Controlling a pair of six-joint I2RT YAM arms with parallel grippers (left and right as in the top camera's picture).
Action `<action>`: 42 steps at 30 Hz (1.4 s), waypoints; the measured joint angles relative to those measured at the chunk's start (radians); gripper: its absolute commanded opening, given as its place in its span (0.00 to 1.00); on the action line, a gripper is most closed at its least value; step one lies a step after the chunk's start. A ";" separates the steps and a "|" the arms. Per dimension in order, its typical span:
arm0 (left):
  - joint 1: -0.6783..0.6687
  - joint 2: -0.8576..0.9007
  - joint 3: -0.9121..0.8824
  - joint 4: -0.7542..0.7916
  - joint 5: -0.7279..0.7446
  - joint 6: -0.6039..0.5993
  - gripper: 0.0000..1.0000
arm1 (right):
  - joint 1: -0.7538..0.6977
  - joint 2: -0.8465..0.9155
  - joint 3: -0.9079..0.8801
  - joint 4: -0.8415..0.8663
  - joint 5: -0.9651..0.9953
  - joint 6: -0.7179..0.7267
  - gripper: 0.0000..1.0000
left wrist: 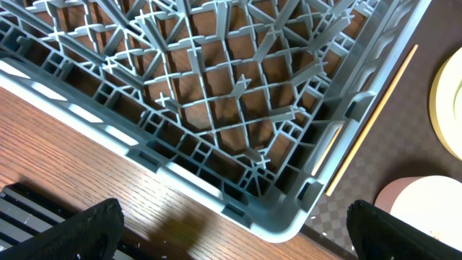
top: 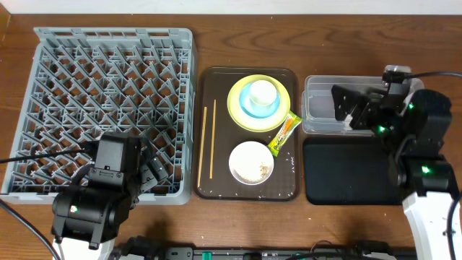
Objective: Sort waste into correct bins and load items into the dishwasher
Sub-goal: 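Drop the tissue into the clear plastic bin, then grasp the yellow snack wrapper with the right gripper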
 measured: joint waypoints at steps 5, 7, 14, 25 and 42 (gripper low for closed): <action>0.000 0.000 0.000 0.000 0.000 0.000 1.00 | 0.137 0.015 0.002 -0.098 -0.117 0.051 0.39; 0.000 0.000 0.000 0.000 0.000 0.000 1.00 | 0.238 0.039 -0.003 -0.113 -0.100 0.090 0.40; 0.000 0.000 0.000 0.000 0.000 0.000 1.00 | 0.571 0.159 -0.024 -0.169 0.299 0.320 0.43; 0.000 0.000 0.000 0.000 0.000 0.000 1.00 | 0.770 0.484 -0.035 -0.157 0.834 0.621 0.44; 0.000 0.000 0.000 0.000 0.000 0.000 1.00 | 0.742 0.715 -0.036 -0.013 0.947 0.686 0.27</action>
